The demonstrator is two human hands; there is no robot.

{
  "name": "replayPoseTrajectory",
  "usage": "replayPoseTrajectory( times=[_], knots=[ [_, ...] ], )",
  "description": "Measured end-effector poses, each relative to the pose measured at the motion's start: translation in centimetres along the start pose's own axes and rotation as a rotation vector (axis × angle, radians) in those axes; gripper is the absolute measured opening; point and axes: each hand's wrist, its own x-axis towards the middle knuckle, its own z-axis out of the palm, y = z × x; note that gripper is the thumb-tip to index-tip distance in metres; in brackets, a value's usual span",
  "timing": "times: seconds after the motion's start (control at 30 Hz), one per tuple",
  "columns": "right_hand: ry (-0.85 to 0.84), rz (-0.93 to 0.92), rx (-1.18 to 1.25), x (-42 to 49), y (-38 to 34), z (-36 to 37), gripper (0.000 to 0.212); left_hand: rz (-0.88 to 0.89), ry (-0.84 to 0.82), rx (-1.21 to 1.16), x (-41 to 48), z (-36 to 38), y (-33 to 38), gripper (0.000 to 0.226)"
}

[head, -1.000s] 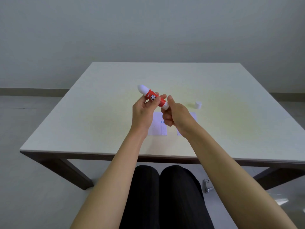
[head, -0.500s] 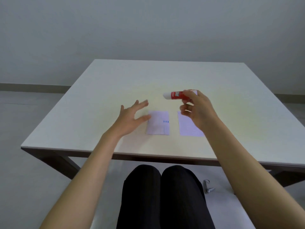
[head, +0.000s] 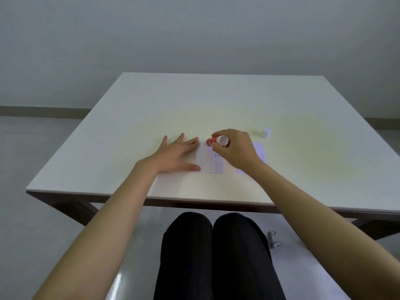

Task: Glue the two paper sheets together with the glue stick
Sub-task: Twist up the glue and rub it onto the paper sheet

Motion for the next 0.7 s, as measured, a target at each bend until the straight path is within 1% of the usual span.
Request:
replayPoseTrajectory(
  times=[0.07,0.13,0.17,0.23,0.33,0.4,0.47,0.53,0.57,0.6,0.7],
  knots=[
    [-0.03,-0.124,-0.094,-0.7,-0.4,0.4,0.025,0.0,0.0,-0.007,0.1,0.0,0.0,0.085],
    [-0.092,-0.209,-0.065,-1.6,-0.8,0.6,0.019,-0.006,-0.003,-0.027,0.2,0.1,0.0,0.084],
    [-0.13,-0.22,-0.031,-1.9,-0.9,0.6,0.016,-0.008,-0.007,-0.037,0.2,0.2,-0.1,0.084],
    [-0.148,-0.16,0.055,-1.6,-0.7,0.4,0.016,-0.01,-0.015,-0.042,0.2,0.2,-0.1,0.085],
    [-0.04,-0.018,0.09,-0.2,0.4,-0.4,0.021,-0.022,-0.029,-0.009,0.2,0.0,0.0,0.087],
    [0.012,0.02,0.077,-0.2,0.9,-0.7,0.024,-0.028,-0.034,-0.008,0.2,-0.1,0.0,0.087],
    [-0.026,-0.023,0.093,-1.2,0.8,-0.5,0.023,-0.038,-0.029,-0.003,0.1,-0.1,0.1,0.088],
    [-0.142,-0.069,0.121,-2.5,0.7,-0.3,0.02,-0.052,-0.028,-0.011,0.0,-0.1,0.3,0.089],
    [-0.189,-0.07,0.128,-2.7,0.6,-0.5,0.018,-0.057,-0.031,-0.016,0.0,-0.1,0.3,0.089],
    [-0.198,-0.053,0.129,-2.6,0.7,-0.7,0.017,-0.061,-0.036,-0.015,0.0,-0.1,0.4,0.089],
    [-0.051,0.044,0.127,-1.1,1.4,-1.7,0.019,-0.066,-0.053,-0.012,-0.1,-0.4,0.5,0.086]
  ],
)
